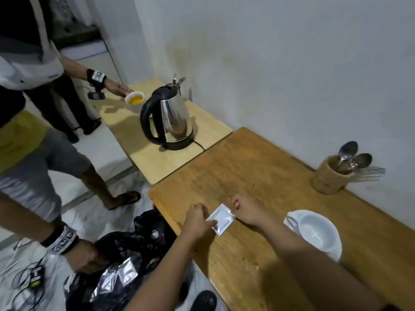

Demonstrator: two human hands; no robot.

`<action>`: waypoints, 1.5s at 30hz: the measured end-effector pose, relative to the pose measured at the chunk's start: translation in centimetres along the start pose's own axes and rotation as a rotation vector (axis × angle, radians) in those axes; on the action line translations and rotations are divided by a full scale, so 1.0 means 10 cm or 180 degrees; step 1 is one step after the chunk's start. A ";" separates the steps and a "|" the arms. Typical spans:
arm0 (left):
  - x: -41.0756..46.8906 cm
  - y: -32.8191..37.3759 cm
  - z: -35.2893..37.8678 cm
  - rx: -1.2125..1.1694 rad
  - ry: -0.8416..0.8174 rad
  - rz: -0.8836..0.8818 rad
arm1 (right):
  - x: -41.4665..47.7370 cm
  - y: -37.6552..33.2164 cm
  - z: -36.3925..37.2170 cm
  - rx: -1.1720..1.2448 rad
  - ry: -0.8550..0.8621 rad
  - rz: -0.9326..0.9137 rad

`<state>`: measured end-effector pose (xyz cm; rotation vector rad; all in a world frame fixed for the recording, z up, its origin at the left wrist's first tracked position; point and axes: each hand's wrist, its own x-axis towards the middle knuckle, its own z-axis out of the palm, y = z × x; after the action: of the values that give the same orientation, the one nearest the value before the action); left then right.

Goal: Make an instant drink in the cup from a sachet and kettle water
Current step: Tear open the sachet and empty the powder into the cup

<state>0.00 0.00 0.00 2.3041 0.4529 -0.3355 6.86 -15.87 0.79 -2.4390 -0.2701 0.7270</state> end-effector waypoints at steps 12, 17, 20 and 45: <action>0.06 -0.08 0.13 0.0045 -0.0091 0.0124 | 0.13 -0.11 0.25 -0.0177 -0.0016 0.0211; 0.08 -0.09 0.09 -0.0310 -0.0270 0.0119 | 0.12 -0.15 0.15 0.0317 -0.0011 0.0104; 0.07 -0.03 0.00 -0.1339 -0.0480 -0.0046 | 0.05 -0.22 -0.05 0.0364 0.0001 0.0011; -0.02 2.25 -0.20 -0.1071 -0.2422 0.2324 | -1.76 -0.07 -1.76 0.0922 0.2072 0.0605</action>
<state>9.36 -13.35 15.57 1.6880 -0.6476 -0.6530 1.98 -29.54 20.99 -2.2901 0.3041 0.0109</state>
